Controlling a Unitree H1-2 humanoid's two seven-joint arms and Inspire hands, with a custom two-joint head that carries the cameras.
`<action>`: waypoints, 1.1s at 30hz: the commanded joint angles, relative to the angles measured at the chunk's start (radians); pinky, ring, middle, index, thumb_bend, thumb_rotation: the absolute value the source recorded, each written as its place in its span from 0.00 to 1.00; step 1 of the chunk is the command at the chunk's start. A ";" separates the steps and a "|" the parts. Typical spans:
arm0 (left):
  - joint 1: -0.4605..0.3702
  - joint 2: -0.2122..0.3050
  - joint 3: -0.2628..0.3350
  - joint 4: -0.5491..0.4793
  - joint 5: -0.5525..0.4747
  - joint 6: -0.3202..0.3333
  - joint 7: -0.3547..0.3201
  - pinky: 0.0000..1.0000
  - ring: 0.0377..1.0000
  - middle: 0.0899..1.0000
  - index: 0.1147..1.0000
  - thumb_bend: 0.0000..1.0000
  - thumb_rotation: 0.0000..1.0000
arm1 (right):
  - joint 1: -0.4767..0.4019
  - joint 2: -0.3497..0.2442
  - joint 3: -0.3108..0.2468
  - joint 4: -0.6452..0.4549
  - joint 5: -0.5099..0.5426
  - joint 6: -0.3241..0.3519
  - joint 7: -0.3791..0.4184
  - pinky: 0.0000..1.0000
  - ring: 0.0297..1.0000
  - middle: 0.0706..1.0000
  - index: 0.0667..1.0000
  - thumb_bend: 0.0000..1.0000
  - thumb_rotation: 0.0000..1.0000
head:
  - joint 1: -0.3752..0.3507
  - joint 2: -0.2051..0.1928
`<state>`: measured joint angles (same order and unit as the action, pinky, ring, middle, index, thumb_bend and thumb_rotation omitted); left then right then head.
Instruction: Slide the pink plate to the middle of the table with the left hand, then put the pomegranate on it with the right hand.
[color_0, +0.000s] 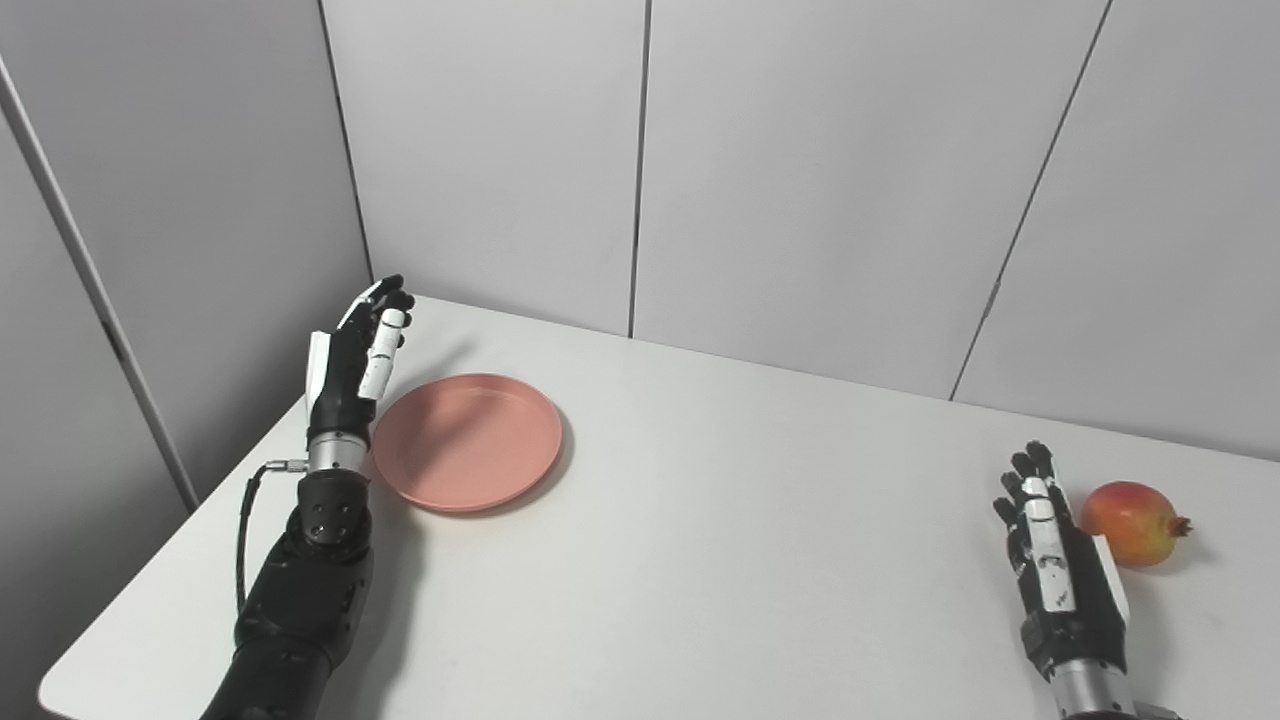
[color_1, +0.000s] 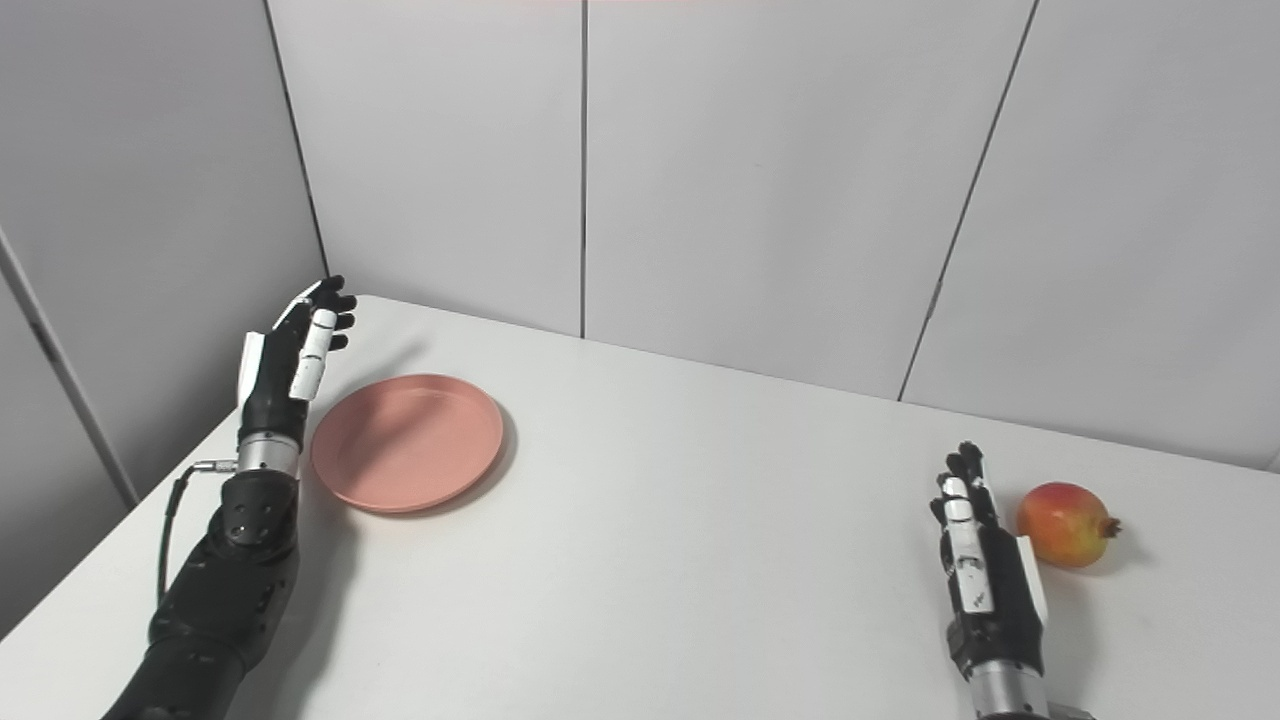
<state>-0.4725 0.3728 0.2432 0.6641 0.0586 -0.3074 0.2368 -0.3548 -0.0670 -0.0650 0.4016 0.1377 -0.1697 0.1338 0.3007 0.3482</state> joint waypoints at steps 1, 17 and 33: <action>-0.051 0.038 0.006 -0.007 -0.008 -0.042 0.003 0.75 0.78 0.78 0.77 0.75 1.00 | 0.006 0.007 -0.002 0.014 0.007 -0.048 0.002 1.00 1.00 1.00 1.00 0.48 0.89 | 0.001 0.001; -0.098 0.056 0.015 0.212 -0.098 -0.091 -0.055 0.74 0.78 0.78 0.77 0.79 1.00 | 0.009 0.008 -0.007 0.005 0.010 -0.050 -0.003 1.00 1.00 1.00 1.00 0.46 0.89 | 0.004 -0.001; -0.137 -0.008 0.027 0.289 -0.252 -0.084 -0.204 0.78 0.81 0.81 0.80 0.71 1.00 | 0.011 0.011 -0.006 -0.010 0.012 -0.044 -0.001 1.00 1.00 1.00 1.00 0.48 0.87 | -0.003 0.005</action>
<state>-0.5644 0.3739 0.2685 0.9603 -0.1760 -0.3633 0.0486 -0.3524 -0.0653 -0.0719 0.3964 0.1379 -0.1712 0.1261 0.2961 0.3528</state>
